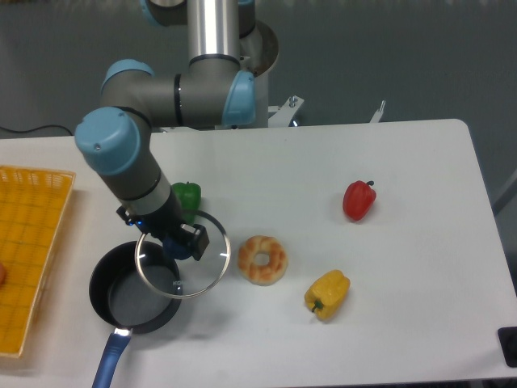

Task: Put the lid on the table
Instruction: 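Lift the glass lid from the black saucepan and carry it over the donut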

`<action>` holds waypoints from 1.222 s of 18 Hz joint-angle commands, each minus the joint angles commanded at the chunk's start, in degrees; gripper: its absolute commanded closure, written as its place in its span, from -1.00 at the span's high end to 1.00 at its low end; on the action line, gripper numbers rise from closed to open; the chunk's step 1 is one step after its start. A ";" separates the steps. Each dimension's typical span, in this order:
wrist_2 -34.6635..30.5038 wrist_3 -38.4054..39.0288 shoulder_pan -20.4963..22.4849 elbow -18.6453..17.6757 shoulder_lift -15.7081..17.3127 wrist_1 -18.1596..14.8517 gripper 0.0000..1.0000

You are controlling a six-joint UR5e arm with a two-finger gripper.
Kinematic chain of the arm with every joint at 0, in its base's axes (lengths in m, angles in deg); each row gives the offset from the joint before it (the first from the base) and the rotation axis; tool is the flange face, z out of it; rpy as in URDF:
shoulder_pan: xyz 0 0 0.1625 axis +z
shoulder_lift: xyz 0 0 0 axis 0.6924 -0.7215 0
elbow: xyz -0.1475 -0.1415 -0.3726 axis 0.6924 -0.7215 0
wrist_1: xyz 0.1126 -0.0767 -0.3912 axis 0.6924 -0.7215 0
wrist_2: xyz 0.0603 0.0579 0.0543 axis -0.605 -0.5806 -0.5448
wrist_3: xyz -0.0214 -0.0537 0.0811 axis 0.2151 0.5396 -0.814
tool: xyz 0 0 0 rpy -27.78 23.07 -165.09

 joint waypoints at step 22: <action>0.44 -10.55 9.23 -4.83 4.74 1.23 0.19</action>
